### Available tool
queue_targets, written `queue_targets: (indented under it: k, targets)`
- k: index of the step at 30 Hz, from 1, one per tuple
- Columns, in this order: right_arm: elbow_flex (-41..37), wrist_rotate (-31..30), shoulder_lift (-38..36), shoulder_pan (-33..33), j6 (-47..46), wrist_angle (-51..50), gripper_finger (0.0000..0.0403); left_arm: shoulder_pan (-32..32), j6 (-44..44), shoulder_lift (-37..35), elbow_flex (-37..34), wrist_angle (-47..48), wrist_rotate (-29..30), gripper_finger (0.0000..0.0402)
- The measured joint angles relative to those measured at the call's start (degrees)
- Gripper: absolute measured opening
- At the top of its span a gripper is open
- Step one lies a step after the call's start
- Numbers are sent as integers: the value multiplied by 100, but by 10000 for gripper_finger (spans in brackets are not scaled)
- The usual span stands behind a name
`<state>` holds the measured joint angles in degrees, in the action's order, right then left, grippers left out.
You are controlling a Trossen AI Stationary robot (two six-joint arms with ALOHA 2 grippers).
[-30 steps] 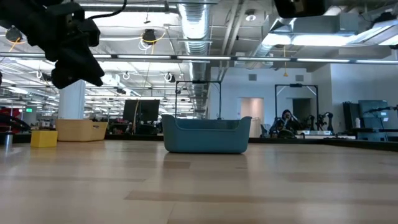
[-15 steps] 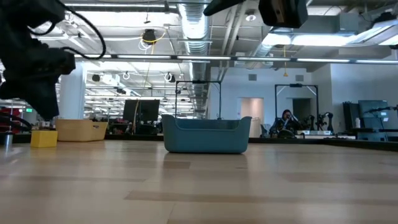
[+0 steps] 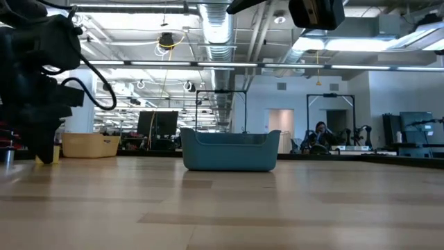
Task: Sort & place blocks by color
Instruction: Put the top yellow block into the green bin
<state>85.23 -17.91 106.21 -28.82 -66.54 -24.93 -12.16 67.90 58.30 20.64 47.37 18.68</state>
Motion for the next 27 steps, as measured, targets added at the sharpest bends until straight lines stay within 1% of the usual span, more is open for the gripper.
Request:
queue_targets:
  k: [4,7,12,14,16,19,23,27]
  targets:
    - [1,16,0,-12,-232,9,118,-7,-298,358,37,-218,29,141]
    - [0,24,0,-62,-247,27,118,-6,-451,459,44,-328,112,102]
    - [0,28,0,-218,-352,11,118,5,-511,296,87,-376,83,100]
    - [0,24,0,-280,-353,4,118,2,-602,166,177,-427,-46,100]
    - [0,22,0,-320,-359,0,118,-4,-740,-24,334,-529,-32,100]
    - [0,-1,0,-354,-386,5,118,-11,-1244,-291,551,-691,171,100]
    - [0,-65,-6,-350,-415,24,118,-17,-2251,-650,859,-1377,387,100]
    - [-9,-602,-136,-350,-457,16,118,-20,-3332,-902,1100,-2449,255,100]
